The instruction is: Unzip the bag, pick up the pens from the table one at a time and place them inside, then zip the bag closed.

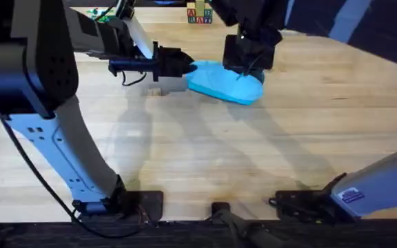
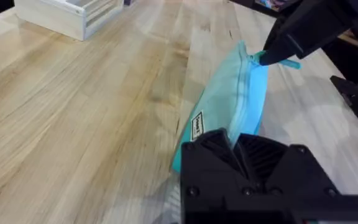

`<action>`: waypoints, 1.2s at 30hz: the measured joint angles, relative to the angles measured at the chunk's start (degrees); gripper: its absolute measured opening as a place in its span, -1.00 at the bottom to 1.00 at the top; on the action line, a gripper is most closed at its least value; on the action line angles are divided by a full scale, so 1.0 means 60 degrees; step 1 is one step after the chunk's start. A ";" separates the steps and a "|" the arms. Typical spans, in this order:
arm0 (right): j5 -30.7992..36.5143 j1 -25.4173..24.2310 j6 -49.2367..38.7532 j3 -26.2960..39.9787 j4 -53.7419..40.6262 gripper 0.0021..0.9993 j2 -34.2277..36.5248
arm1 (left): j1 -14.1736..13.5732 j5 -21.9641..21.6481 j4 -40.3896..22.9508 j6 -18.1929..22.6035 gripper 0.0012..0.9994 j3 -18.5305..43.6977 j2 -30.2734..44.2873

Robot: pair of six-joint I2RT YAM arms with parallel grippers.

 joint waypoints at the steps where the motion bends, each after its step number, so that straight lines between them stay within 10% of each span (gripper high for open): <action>1: -0.0108 -0.0068 -0.0095 0.0005 -0.0004 -0.94 0.0000 | -0.0007 0.0000 0.0001 0.0000 -0.92 0.0000 0.0000; 36: -0.2082 -0.3601 -0.2900 0.0175 -0.2318 -0.94 0.0000 | -0.0260 0.0018 -0.0029 0.0000 -0.92 0.0000 0.0000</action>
